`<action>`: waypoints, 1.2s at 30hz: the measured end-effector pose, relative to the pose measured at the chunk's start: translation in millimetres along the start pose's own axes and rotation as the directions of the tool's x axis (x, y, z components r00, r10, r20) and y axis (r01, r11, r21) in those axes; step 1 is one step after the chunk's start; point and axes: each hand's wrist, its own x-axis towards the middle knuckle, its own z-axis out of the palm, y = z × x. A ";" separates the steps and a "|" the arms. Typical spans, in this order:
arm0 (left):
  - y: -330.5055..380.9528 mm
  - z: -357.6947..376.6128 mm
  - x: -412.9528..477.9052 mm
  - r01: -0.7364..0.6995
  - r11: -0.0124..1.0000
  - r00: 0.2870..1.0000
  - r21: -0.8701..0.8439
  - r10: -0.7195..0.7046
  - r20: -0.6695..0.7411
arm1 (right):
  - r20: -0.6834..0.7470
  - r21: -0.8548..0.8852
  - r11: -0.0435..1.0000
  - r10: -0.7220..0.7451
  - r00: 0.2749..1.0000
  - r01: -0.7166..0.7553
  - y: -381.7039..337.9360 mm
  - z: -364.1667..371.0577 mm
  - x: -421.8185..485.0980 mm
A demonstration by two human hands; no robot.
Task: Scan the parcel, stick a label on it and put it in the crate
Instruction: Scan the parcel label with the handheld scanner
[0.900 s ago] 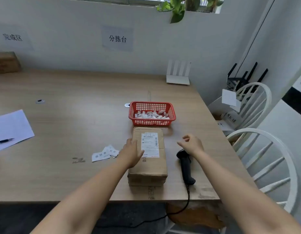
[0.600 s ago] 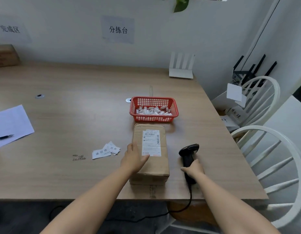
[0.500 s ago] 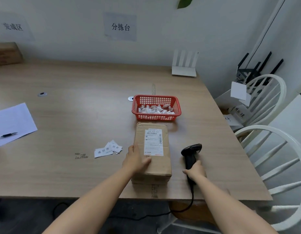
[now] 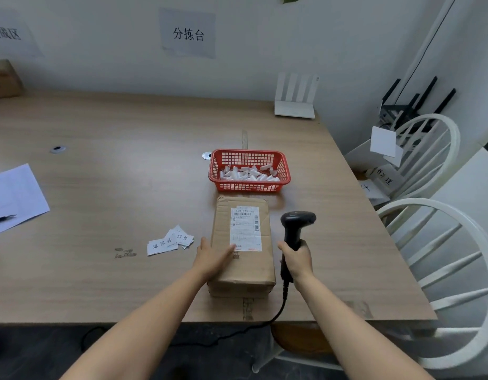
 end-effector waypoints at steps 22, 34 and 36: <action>-20.7 -3.2 -6.9 0.060 0.853 0.953 -0.518 0.106 0.285 | -0.025 -0.071 0.992 -0.111 0.994 0.109 -19.7 4.1 -19.0; -17.4 -10.9 -17.3 -0.020 0.823 0.948 -0.567 0.196 0.251 | 0.238 -0.019 0.951 -0.296 0.925 0.309 -55.4 -5.8 -80.8; -15.8 -11.0 -18.7 -0.025 0.824 0.946 -0.567 0.203 0.254 | 0.291 0.017 0.957 -0.282 0.914 0.290 -57.1 -4.1 -88.7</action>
